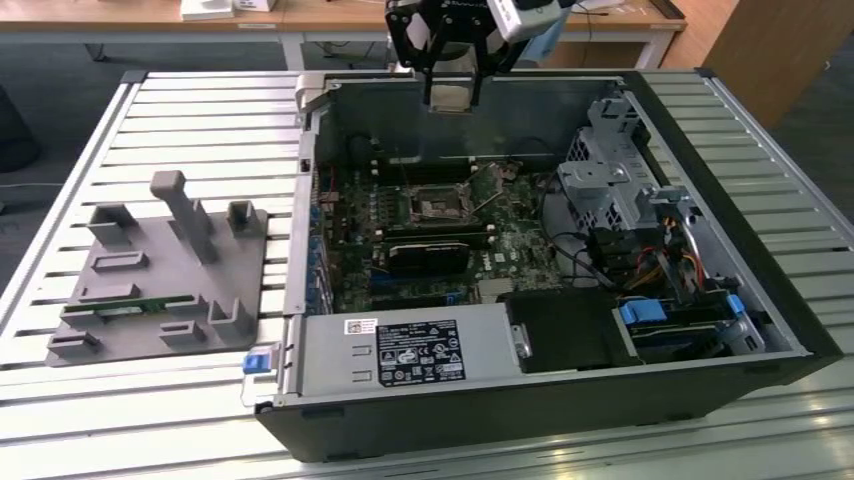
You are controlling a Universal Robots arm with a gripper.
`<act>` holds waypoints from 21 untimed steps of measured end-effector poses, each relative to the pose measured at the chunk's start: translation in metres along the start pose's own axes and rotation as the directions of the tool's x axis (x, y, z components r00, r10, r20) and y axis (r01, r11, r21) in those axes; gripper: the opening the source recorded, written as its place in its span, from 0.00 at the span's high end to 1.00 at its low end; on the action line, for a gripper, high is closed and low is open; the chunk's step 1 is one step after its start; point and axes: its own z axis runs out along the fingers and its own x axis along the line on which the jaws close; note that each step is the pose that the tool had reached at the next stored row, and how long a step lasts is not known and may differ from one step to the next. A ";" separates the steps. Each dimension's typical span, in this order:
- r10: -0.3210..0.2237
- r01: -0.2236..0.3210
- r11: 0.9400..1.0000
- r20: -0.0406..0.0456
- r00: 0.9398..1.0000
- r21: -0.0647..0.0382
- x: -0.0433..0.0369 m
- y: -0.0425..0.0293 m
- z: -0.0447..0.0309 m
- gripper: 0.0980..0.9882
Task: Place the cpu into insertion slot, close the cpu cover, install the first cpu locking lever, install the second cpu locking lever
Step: 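Place the cpu into insertion slot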
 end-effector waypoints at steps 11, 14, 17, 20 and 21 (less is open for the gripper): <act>0.016 -0.016 1.000 0.001 1.000 0.000 0.0000 0.0001 0.0000 0.51; 0.021 -0.021 1.000 0.002 1.000 0.000 0.0000 0.0001 0.0000 0.51; 0.025 -0.025 1.000 0.002 1.000 0.000 0.0000 0.0001 0.0000 0.51; 0.030 -0.030 1.000 0.003 1.000 -0.001 0.0000 0.0001 0.0000 0.51; 0.031 -0.031 1.000 0.003 1.000 -0.001 0.0000 0.0001 0.0000 0.51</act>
